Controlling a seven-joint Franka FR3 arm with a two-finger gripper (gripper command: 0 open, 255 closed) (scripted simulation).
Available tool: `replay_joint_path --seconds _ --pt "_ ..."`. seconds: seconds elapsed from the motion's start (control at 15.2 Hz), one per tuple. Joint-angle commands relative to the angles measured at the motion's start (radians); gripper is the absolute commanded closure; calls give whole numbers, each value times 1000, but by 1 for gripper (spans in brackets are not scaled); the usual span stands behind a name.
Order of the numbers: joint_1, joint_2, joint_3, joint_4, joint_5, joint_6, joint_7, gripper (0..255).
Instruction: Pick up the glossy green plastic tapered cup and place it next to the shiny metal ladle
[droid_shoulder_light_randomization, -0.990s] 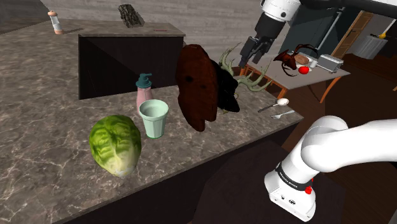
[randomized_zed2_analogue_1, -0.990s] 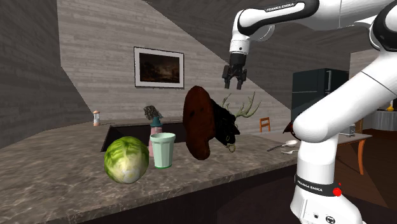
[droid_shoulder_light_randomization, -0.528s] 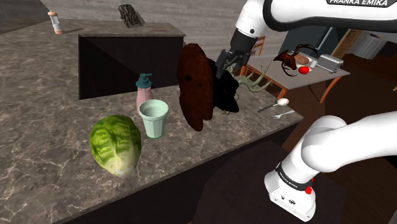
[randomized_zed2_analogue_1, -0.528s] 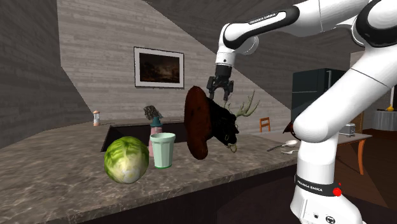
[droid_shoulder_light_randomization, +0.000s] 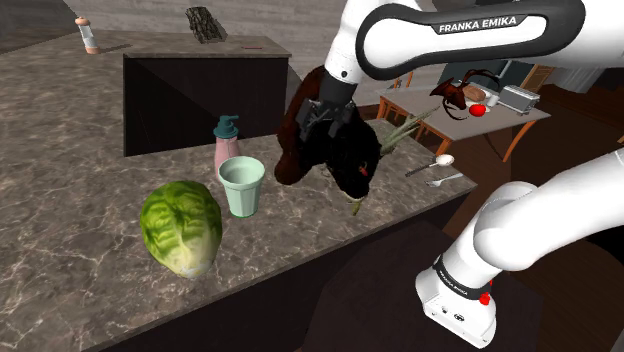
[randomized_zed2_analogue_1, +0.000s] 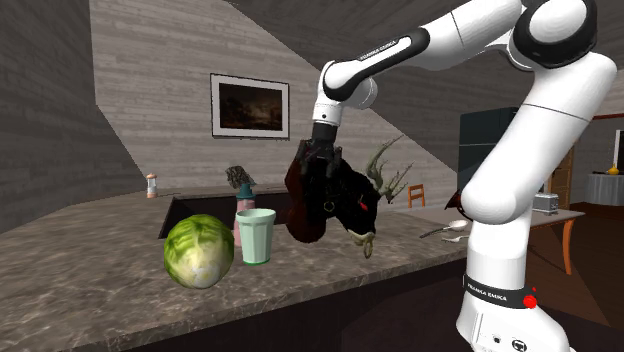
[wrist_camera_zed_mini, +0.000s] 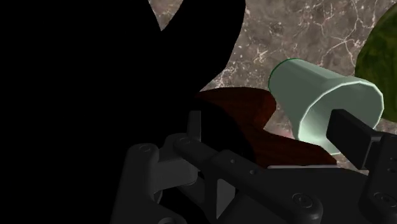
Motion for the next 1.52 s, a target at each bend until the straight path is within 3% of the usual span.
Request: replay_joint_path --seconds 0.0,0.59,0.66,0.73,0.92,1.06,1.25,1.45 --pt "-2 79 23 8 8 60 36 0" --pt "-43 410 152 156 -15 253 213 0" --pt "-31 246 144 157 -1 288 183 0" --pt "-31 246 144 157 -1 288 183 0" --pt "-40 395 235 301 -210 193 418 0" --pt "-16 512 270 412 -342 105 559 0" --pt "69 700 278 602 -503 -55 726 0" --pt "184 896 251 822 -610 -232 833 0"
